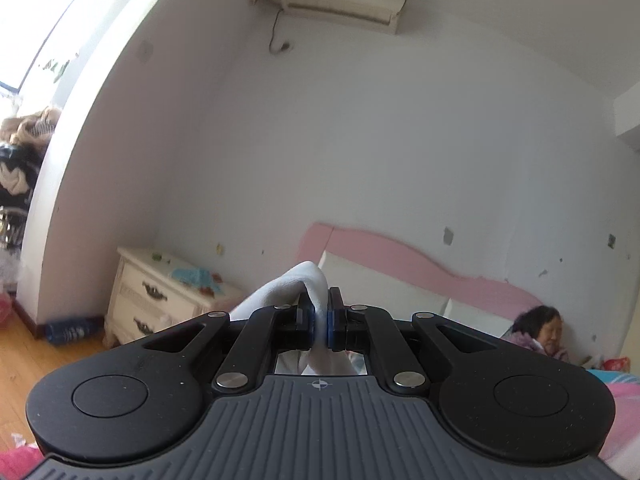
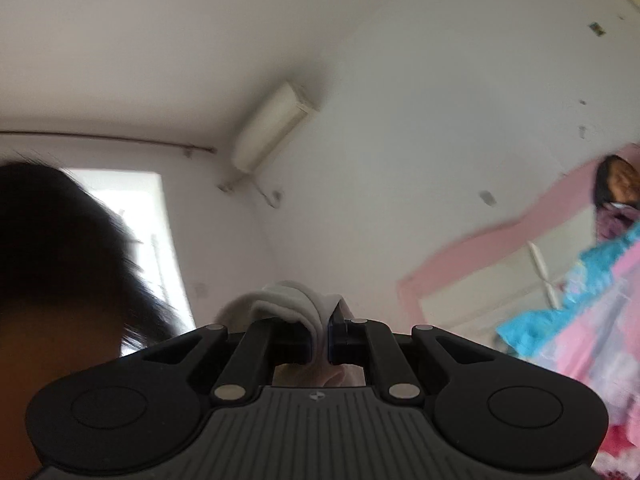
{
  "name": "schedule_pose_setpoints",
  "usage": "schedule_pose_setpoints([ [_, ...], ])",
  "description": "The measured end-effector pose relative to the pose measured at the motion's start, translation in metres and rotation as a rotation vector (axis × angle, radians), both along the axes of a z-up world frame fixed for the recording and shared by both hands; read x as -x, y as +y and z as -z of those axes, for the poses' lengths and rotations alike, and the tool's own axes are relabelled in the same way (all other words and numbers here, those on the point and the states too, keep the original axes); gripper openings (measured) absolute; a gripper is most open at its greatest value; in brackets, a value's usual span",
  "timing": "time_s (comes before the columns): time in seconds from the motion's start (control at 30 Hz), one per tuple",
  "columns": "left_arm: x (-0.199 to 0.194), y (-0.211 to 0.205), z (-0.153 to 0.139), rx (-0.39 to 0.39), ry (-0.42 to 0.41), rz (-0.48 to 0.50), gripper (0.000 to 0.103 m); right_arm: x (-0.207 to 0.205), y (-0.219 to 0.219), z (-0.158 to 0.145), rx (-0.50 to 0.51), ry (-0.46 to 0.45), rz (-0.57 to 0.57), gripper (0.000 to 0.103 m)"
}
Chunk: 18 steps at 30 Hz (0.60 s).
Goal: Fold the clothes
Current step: 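Lift the white sweatshirt up out of the heap with both grippers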
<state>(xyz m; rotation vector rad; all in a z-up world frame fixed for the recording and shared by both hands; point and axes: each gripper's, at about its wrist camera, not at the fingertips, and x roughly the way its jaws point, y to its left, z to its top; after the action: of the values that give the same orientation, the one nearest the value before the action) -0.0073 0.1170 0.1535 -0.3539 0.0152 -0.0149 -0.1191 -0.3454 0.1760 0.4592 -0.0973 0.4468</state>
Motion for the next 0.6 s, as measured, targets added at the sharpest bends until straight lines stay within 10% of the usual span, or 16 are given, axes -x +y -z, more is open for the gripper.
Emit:
schedule_pose_setpoints([
  [0.1,-0.032,-0.005,0.025,-0.053,0.176,0.035,0.007,-0.043,-0.001,0.046,0.050,0.246,0.044,0.010],
  [0.23,-0.081,-0.017,0.095,-0.132,0.486,0.098,0.042,-0.110,0.005,0.152,0.192,0.602,0.126,0.010],
  [0.33,-0.101,-0.025,0.155,-0.134,0.655,0.121,0.042,-0.148,0.015,0.229,0.370,0.813,0.179,0.010],
  [0.6,-0.080,-0.030,0.186,-0.350,0.662,0.094,0.064,-0.176,-0.003,0.309,0.348,0.989,0.203,0.012],
])
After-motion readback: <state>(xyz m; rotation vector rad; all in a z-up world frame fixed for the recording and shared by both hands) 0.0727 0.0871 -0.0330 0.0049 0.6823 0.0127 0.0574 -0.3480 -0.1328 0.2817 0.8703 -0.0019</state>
